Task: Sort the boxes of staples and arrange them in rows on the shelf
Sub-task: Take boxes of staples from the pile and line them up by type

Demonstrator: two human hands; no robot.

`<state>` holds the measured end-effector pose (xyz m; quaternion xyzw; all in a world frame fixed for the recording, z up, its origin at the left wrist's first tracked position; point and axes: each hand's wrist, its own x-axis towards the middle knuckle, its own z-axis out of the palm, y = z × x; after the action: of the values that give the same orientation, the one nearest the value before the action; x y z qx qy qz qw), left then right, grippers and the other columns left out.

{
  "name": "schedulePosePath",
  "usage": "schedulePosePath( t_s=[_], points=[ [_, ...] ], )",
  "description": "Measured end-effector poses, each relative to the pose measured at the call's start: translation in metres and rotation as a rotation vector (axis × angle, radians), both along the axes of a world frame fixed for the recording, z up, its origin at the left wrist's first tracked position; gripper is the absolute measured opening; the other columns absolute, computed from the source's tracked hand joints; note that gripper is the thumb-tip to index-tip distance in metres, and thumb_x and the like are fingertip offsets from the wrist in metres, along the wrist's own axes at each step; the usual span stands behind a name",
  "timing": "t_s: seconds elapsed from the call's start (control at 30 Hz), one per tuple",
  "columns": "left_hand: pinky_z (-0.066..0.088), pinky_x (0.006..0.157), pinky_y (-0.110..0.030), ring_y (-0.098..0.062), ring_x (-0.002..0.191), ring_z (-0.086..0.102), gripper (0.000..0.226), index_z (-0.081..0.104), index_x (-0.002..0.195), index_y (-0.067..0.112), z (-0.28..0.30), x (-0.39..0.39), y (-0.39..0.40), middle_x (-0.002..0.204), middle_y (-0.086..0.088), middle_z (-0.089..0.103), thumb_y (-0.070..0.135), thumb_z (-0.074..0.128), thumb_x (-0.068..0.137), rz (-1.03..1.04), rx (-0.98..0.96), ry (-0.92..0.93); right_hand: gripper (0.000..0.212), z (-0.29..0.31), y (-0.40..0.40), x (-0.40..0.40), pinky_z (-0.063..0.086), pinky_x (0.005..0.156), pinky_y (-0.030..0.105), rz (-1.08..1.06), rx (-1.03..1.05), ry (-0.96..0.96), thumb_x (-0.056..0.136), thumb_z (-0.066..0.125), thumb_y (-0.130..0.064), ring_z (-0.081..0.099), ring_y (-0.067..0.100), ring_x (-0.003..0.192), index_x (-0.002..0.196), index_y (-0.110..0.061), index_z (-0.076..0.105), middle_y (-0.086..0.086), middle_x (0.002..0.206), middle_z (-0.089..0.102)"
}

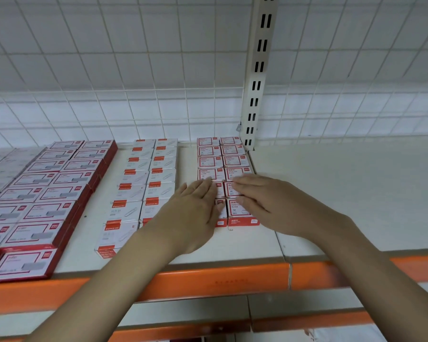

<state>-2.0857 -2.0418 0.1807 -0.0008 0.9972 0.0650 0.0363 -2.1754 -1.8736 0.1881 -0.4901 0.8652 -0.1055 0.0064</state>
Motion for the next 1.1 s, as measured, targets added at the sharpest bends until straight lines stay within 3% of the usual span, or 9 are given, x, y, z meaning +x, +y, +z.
schedulePosePath(
  t_s=[0.37, 0.77, 1.1],
  points=[
    [-0.006, 0.115, -0.028, -0.01, 0.143, -0.007, 0.055, 0.0, 0.149, 0.018, -0.001, 0.003, 0.008, 0.157, 0.002, -0.004, 0.041, 0.012, 0.1, 0.006, -0.024, -0.03, 0.046, -0.004, 0.006, 0.008, 0.008, 0.106, 0.011, -0.015, 0.02, -0.033, 0.099, 0.03, -0.038, 0.022, 0.003, 0.138, 0.142, -0.021, 0.037, -0.007, 0.15, 0.032],
    [-0.005, 0.114, -0.029, -0.013, 0.144, -0.006, 0.058, -0.001, 0.149, 0.017, -0.002, -0.002, 0.014, 0.157, 0.001, -0.004, 0.044, 0.01, 0.099, 0.058, -0.032, -0.033, 0.046, -0.004, 0.003, 0.005, 0.011, 0.103, 0.01, -0.024, 0.009, -0.02, 0.099, 0.032, -0.036, 0.026, 0.007, 0.137, 0.141, -0.016, 0.039, -0.004, 0.149, 0.035],
    [-0.008, 0.114, -0.03, -0.01, 0.143, -0.01, 0.059, -0.005, 0.148, 0.019, -0.008, 0.018, 0.018, 0.157, 0.004, -0.008, 0.045, 0.008, 0.098, 0.063, -0.019, 0.023, 0.049, -0.005, 0.015, 0.022, 0.007, 0.111, 0.016, -0.05, 0.014, -0.057, 0.099, 0.029, -0.038, 0.013, 0.003, 0.141, 0.146, -0.021, 0.028, -0.009, 0.153, 0.023]
  ],
)
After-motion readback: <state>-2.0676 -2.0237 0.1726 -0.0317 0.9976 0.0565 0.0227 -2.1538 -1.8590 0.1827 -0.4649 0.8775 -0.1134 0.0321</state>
